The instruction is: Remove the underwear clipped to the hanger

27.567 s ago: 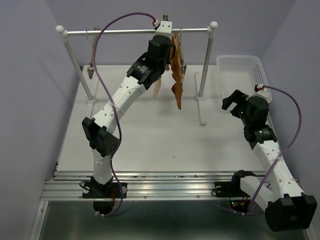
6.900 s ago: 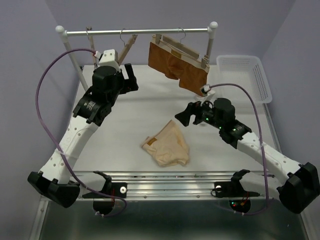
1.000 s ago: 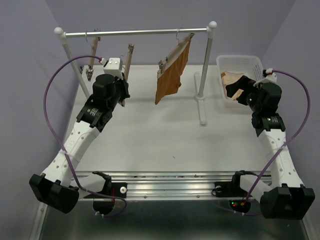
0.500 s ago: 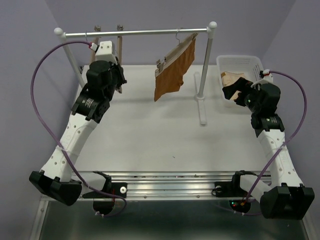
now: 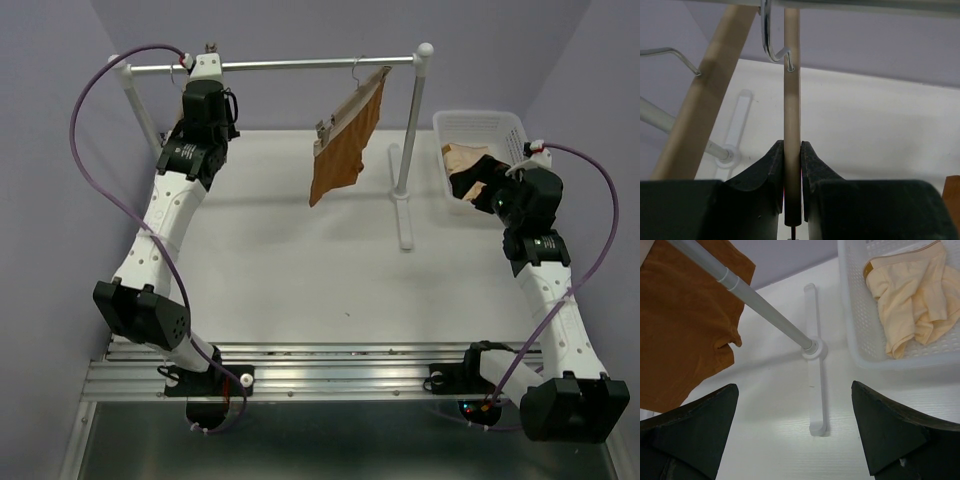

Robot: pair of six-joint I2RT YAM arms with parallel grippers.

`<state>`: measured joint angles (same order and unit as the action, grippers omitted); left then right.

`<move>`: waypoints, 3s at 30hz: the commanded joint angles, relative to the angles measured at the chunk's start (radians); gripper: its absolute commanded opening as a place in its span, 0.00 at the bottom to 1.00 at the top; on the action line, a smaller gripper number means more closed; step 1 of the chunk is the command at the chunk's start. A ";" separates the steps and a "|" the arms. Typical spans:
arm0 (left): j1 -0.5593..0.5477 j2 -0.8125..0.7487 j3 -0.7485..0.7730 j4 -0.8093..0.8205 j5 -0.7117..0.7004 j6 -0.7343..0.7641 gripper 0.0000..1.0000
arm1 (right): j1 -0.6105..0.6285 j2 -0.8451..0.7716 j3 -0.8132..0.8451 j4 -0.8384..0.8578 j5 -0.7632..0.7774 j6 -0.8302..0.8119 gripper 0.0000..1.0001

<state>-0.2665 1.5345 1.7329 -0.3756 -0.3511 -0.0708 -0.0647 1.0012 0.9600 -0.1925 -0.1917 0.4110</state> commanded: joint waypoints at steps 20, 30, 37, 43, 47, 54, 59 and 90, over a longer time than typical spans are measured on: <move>0.092 0.010 0.083 -0.026 0.121 0.049 0.68 | -0.003 -0.059 0.000 0.015 0.052 -0.026 1.00; 0.092 -0.122 0.060 -0.051 0.169 -0.072 0.99 | -0.003 -0.070 -0.001 0.016 0.029 -0.015 1.00; 0.090 -0.301 -0.035 -0.008 0.149 -0.171 0.99 | -0.003 -0.067 -0.004 0.015 0.038 0.023 1.00; 0.078 -0.508 -0.224 0.032 0.227 -0.317 0.99 | -0.003 -0.081 -0.009 -0.076 0.187 0.153 1.00; 0.030 -0.608 -0.427 0.147 0.409 -0.399 0.99 | -0.003 -0.087 -0.026 -0.163 0.251 0.204 1.00; -0.140 -0.551 -0.518 0.161 0.362 -0.383 0.99 | -0.003 -0.039 0.018 -0.220 0.229 0.239 1.00; -0.163 -0.534 -0.500 0.152 0.324 -0.382 0.99 | -0.003 -0.047 0.120 -0.141 -0.104 0.321 1.00; -0.163 -0.372 -0.432 0.118 0.265 -0.374 0.99 | -0.003 0.014 0.073 -0.209 0.159 0.258 1.00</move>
<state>-0.4286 1.1812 1.3296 -0.3374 -0.0864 -0.4541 -0.0647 0.9989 1.0515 -0.3656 -0.2028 0.7170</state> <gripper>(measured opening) 0.986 0.998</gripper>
